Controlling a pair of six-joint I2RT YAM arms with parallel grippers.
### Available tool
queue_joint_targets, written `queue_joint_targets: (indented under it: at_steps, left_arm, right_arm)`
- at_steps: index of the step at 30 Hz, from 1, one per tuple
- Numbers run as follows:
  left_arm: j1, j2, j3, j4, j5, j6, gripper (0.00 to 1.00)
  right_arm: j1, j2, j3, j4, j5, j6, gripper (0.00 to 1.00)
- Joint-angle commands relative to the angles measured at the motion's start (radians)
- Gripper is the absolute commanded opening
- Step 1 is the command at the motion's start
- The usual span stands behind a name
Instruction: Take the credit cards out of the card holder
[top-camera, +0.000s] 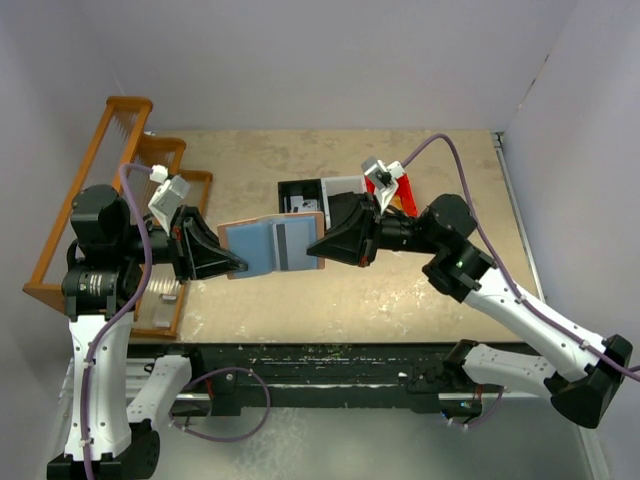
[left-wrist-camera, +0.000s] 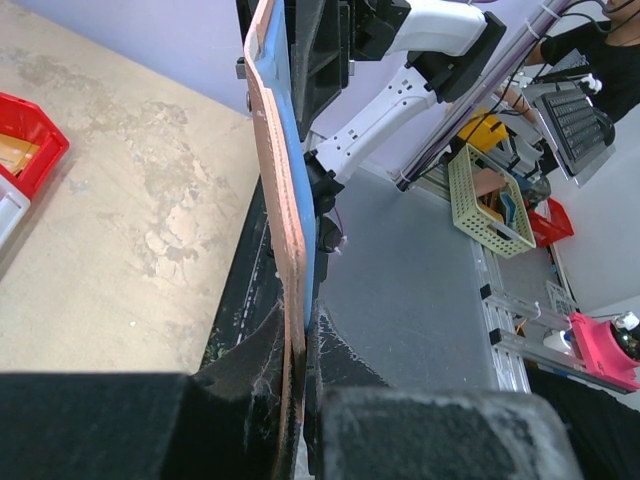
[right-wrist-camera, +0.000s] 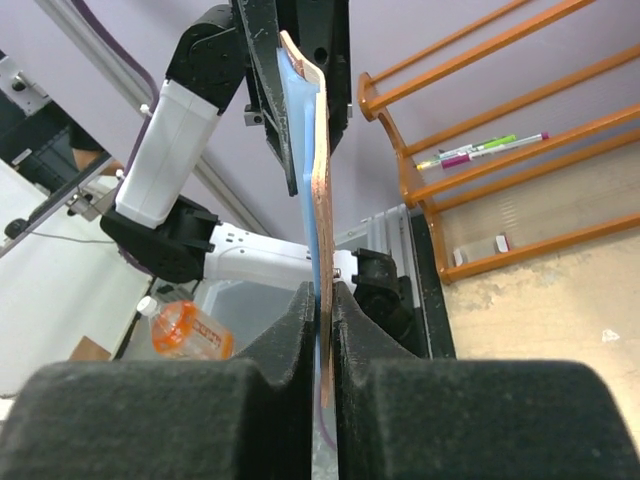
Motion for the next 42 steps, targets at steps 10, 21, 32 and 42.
queue_joint_targets:
  at_steps: [10,21,32,42]
  left_arm:
    - [0.003,-0.011,0.007,0.035,0.017,-0.005,0.00]
    - [0.003,-0.012,0.005,0.036,0.018,-0.004,0.00]
    - [0.003,-0.015,0.005,0.038,0.018,-0.006,0.00]
    - [0.003,-0.016,0.010,0.056,0.017,-0.021,0.00]
  right_arm:
    - [0.003,-0.061,0.012,0.092,-0.060,0.002,0.07]
    - [0.003,-0.067,-0.009,0.093,-0.084,0.022,0.24]
    - [0.004,-0.040,-0.005,0.133,-0.043,0.019,0.02]
    - [0.003,-0.029,0.020,0.032,0.046,-0.024,0.16]
